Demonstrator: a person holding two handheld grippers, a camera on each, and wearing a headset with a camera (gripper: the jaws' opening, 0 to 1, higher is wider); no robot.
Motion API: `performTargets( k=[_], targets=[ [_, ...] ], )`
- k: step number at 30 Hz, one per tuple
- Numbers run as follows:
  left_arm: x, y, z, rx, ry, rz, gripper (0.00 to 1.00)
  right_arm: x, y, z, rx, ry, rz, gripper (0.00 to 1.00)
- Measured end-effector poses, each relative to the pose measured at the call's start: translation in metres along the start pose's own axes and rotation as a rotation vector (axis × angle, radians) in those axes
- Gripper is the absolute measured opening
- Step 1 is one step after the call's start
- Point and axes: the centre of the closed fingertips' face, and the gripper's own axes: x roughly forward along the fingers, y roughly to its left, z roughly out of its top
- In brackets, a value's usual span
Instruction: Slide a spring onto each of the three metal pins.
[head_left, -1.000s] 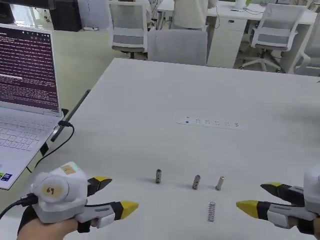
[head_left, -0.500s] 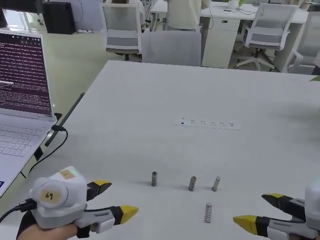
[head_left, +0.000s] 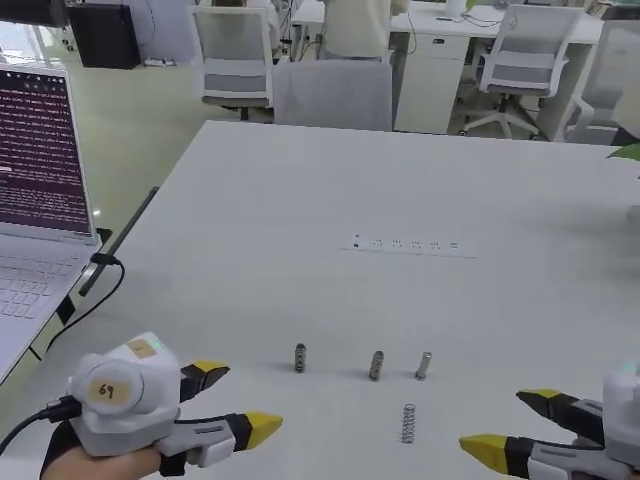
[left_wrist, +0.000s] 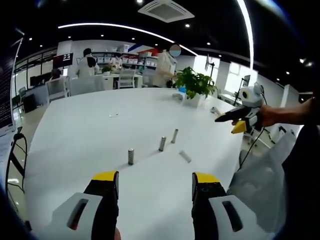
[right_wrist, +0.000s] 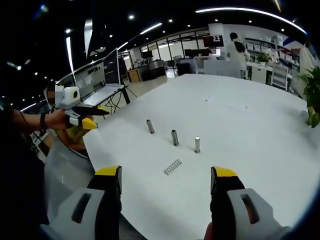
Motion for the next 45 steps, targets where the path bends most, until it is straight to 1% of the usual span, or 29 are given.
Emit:
performTargets(
  k=[11, 17, 23, 33, 45],
  targets=[
    [0.024, -0.019, 0.007, 0.014, 0.014, -0.050, 0.54, -0.004, -0.001, -0.005, 0.007, 0.001, -0.005, 0.71],
    [0.037, -0.029, 0.012, 0.018, 0.012, -0.073, 0.54, -0.007, -0.003, -0.004, 0.012, -0.007, -0.009, 0.71],
    [0.049, -0.038, 0.013, 0.021, 0.017, -0.093, 0.54, -0.007, -0.004, -0.003, 0.012, -0.007, -0.012, 0.71],
    [0.071, -0.052, 0.011, 0.023, 0.043, -0.122, 0.52, -0.007, -0.002, -0.001, 0.016, -0.011, -0.005, 0.70],
    [0.094, -0.067, 0.003, 0.020, 0.079, -0.149, 0.51, -0.007, 0.001, -0.004, 0.016, -0.003, 0.004, 0.70]
  ],
)
